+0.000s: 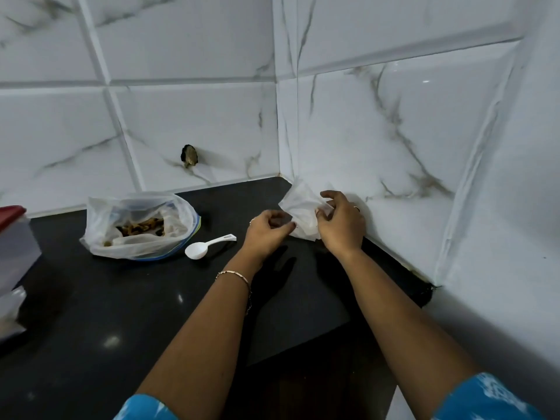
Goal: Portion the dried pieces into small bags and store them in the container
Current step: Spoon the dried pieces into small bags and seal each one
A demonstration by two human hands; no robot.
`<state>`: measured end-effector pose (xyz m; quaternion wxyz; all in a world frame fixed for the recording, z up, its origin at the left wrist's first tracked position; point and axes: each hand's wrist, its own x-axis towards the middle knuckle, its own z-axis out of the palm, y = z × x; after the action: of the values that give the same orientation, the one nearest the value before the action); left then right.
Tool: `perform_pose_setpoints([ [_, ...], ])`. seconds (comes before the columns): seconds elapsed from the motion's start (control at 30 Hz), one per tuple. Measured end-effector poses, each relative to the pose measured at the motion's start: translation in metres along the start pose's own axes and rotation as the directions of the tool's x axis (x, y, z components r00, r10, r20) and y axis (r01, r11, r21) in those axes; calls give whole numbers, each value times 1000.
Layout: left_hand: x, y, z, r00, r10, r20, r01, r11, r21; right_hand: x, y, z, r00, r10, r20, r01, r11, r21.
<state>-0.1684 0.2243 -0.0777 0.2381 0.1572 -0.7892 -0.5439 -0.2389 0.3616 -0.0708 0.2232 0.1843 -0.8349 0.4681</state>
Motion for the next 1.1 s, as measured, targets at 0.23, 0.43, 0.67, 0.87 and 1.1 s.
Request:
perform_pose_setpoints([
  [0.23, -23, 21, -31, 986, -134, -101, 60, 844, -533, -29, -34, 1, 977, -66, 201, -21, 915, 403],
  [0.43, -44, 23, -99, 989, -54, -136, -23, 863, -505, -53, -81, 20, 946, -110, 303, -91, 811, 578],
  [0.67, -81, 15, -190, 965, -18, -262, -114, 870, -479, -87, -147, 59, 912, -207, 354, -90, 740, 667],
  [0.87, -87, -2, -239, 885, 92, -457, -202, 959, -199, -107, -193, 96, 861, -281, 425, -99, 726, 681],
  [1.1, -79, -22, -254, 851, 134, -509, -184, 982, -49, -111, -216, 139, 898, -229, 376, -107, 715, 691],
])
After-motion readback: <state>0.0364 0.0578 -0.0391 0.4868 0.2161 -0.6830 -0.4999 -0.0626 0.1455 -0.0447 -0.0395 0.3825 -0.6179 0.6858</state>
